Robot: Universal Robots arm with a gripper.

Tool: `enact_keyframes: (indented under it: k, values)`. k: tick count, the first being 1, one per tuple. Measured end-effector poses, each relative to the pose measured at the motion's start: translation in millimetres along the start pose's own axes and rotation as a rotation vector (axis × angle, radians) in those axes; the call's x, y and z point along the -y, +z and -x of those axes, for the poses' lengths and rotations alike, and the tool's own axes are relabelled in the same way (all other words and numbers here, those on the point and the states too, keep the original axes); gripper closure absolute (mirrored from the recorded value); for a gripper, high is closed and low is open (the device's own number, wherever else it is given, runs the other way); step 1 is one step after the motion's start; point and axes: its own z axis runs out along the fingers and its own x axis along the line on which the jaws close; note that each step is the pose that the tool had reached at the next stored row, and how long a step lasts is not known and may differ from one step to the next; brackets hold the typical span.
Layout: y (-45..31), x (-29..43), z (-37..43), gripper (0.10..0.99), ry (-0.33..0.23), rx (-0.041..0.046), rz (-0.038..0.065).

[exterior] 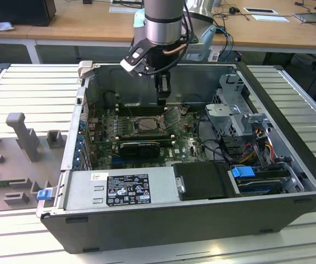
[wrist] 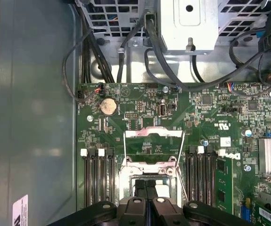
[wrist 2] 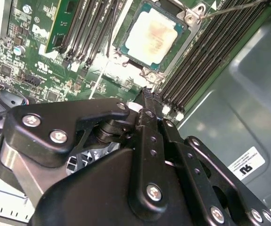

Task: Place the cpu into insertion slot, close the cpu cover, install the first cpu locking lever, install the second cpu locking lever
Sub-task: 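Close the cpu cover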

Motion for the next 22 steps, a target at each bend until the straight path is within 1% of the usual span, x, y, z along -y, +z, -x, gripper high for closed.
enact_keyframes:
  k: [1,6,14,18,22]
  values:
    - [0.1,-1.9,-0.2,0.98,0.0,0.0,0.0]
    - [0.4,-6.6,-1.0,0.98,0.0,0.0001,0.0]
    - [0.8,-12.6,-2.0,0.98,0.0,-0.0001,0.0]
    - [1.2,-19.3,-2.2,0.98,0.0,0.0001,0.0]
    - [1.6,-24.0,-2.3,0.98,0.0,0.0001,0.0]
